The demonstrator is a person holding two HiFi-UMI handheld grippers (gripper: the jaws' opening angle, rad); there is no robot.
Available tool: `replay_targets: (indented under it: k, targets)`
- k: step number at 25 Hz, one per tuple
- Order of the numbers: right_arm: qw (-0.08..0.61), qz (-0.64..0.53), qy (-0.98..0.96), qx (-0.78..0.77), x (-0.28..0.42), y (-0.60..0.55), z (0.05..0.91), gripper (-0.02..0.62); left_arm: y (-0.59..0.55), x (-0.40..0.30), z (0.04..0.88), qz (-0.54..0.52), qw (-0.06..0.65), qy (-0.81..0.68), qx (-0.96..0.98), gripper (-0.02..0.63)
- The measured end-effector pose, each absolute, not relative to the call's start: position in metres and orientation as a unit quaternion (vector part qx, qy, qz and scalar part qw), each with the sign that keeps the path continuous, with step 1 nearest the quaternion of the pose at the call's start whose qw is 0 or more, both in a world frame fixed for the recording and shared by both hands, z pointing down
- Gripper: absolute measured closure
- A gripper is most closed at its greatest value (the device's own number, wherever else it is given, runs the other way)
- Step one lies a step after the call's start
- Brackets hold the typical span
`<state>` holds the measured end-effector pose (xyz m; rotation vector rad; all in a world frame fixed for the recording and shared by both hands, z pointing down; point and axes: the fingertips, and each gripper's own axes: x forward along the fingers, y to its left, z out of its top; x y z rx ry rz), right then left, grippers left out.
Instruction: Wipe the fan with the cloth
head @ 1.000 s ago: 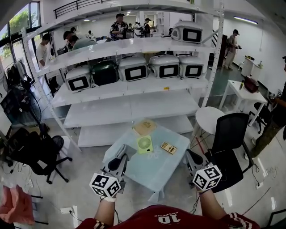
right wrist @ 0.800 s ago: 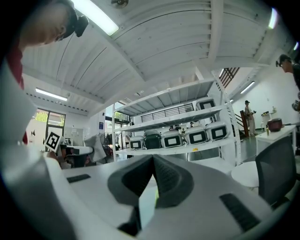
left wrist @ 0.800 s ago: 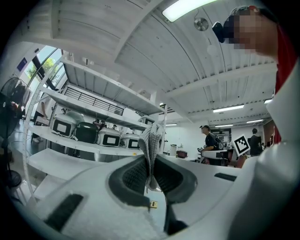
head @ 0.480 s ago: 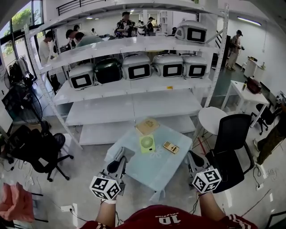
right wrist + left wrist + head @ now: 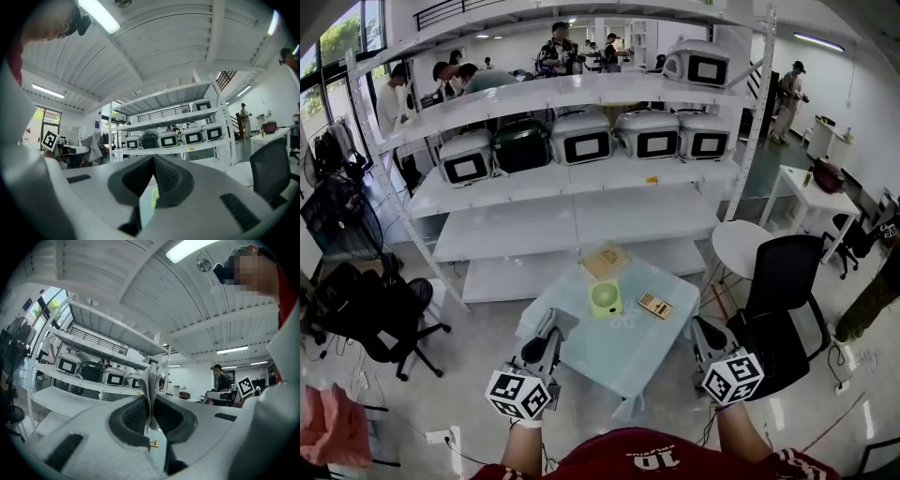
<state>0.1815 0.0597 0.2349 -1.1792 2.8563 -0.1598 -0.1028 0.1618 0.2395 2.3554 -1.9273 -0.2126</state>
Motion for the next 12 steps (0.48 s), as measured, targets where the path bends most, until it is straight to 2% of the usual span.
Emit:
replay_targets:
  k: [12]
  targets:
    - [0.016, -0.055, 0.926, -0.374, 0.1770, 0.0648, 0.2420, 0.601, 0.1624, -0.0980, 0.2425, -0.074, 0.049, -0.627, 0.774, 0.578]
